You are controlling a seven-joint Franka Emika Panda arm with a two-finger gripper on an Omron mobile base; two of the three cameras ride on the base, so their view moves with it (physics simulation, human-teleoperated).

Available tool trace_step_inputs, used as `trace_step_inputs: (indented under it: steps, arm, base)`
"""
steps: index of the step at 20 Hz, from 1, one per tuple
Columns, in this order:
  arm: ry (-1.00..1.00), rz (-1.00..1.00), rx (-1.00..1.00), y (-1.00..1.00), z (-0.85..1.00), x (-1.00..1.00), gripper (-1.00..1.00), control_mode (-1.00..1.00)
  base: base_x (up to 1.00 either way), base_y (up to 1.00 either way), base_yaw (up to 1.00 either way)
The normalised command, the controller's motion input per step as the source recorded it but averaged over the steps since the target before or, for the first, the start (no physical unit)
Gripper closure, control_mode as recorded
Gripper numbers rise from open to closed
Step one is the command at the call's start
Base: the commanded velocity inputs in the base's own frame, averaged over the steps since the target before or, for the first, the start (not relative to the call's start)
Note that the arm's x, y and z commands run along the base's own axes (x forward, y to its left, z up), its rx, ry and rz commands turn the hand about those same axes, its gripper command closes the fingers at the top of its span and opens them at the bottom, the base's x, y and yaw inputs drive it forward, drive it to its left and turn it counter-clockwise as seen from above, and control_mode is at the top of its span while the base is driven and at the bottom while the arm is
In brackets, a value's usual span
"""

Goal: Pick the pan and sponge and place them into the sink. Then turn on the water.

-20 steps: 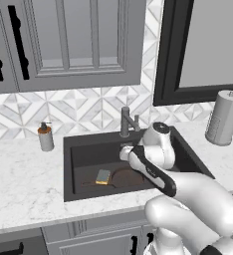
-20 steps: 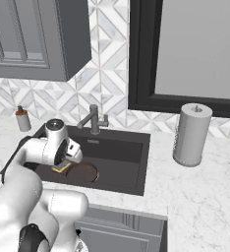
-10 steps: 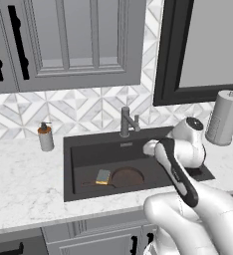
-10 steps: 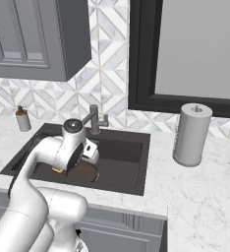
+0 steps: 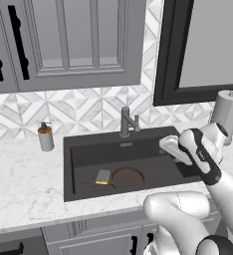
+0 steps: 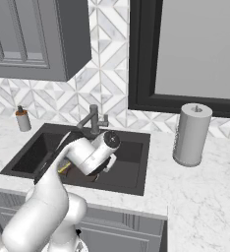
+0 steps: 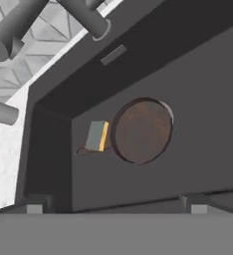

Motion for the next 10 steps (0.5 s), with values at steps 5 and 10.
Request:
trace_step_inputs:
  steps: [5,10]
  arm:
    - [0.04,0.00,0.09,-0.10,0.01,0.05,-1.00,-1.00]
    - [0.03,0.00,0.00,0.10,0.00,0.37,-1.00,-1.00]
  base:
    - [0.00,0.00,0.00]
    - [0.00,0.00,0.00]
